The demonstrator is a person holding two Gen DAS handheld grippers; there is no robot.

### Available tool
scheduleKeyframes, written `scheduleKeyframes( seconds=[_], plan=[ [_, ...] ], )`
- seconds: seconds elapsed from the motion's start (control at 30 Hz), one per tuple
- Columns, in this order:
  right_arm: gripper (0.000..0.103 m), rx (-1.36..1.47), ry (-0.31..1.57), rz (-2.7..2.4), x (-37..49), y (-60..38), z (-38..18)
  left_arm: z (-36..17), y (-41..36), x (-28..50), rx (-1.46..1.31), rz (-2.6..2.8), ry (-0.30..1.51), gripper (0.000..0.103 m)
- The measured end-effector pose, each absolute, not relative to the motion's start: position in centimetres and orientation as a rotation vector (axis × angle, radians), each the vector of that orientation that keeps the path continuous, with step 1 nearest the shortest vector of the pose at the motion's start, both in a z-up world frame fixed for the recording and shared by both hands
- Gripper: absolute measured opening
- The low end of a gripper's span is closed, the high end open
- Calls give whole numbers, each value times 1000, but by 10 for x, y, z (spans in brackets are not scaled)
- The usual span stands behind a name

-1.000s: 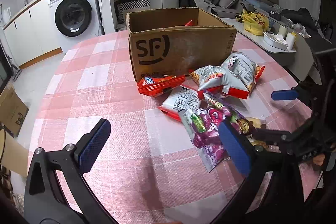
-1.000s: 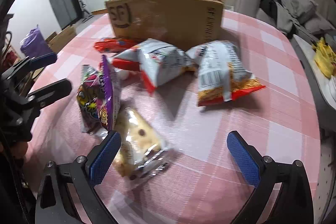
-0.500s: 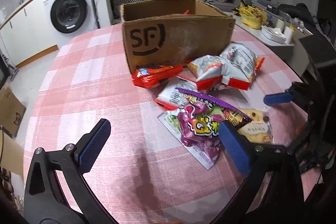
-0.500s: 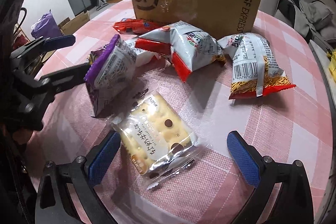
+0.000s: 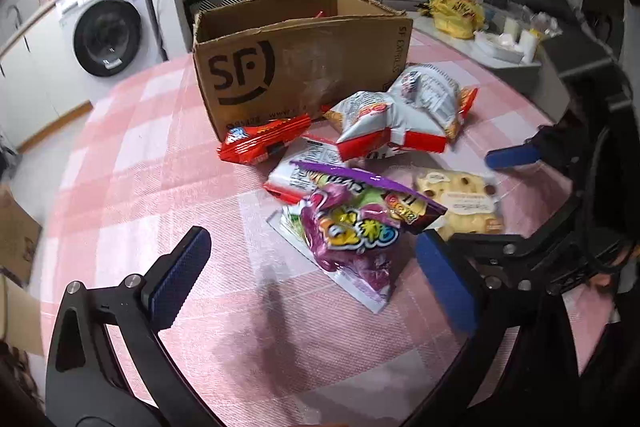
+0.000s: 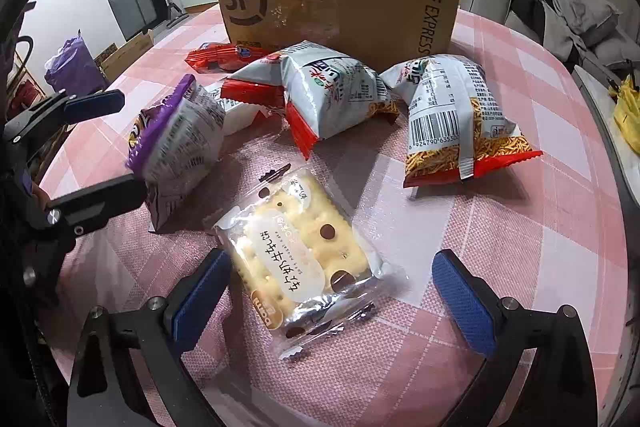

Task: Organize snacks
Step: 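Move the left gripper to the purple candy bag while the right gripper approaches the cream biscuit packet, then grasp the purple candy bag with the left gripper while the right gripper grasps the cream biscuit packet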

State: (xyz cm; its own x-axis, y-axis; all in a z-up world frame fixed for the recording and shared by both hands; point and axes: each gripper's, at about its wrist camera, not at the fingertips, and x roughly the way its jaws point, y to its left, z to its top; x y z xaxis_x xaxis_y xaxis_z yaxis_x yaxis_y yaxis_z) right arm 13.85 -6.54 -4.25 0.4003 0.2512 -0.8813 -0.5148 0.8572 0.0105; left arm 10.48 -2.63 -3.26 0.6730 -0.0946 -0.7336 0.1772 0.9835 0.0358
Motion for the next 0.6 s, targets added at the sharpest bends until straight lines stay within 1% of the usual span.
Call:
scheduleKeyframes(
  seconds=[0.17,0.3,0.37,0.4,0.43,0.47,0.5,0.53,0.57,0.6],
  plan=[
    [98,-290,1039,501,138,-62,-44,-37,-26,110,106,-132,819,102],
    [91,-283,1029,512,138,-59,-44,-39,-21,111,79,-123,810,101],
    [83,-271,1014,536,137,-56,-42,-42,-18,113,60,-127,813,94],
    [81,-267,1012,543,136,-56,-41,-44,-18,114,57,-128,822,88],
    [79,-271,1008,546,136,-56,-41,-46,-17,115,57,-128,830,79],
    [78,-278,1006,545,135,-55,-41,-48,-16,116,50,-138,840,74],
    [77,-282,1005,543,135,-55,-41,-49,-15,117,39,-148,843,60],
    [75,-276,1005,546,135,-56,-40,-50,-14,117,29,-158,845,48],
    [74,-265,1004,554,135,-56,-39,-51,-12,118,14,-173,854,43],
    [71,-258,1003,561,134,-57,-38,-52,-12,118,9,-177,856,41]
  ],
)
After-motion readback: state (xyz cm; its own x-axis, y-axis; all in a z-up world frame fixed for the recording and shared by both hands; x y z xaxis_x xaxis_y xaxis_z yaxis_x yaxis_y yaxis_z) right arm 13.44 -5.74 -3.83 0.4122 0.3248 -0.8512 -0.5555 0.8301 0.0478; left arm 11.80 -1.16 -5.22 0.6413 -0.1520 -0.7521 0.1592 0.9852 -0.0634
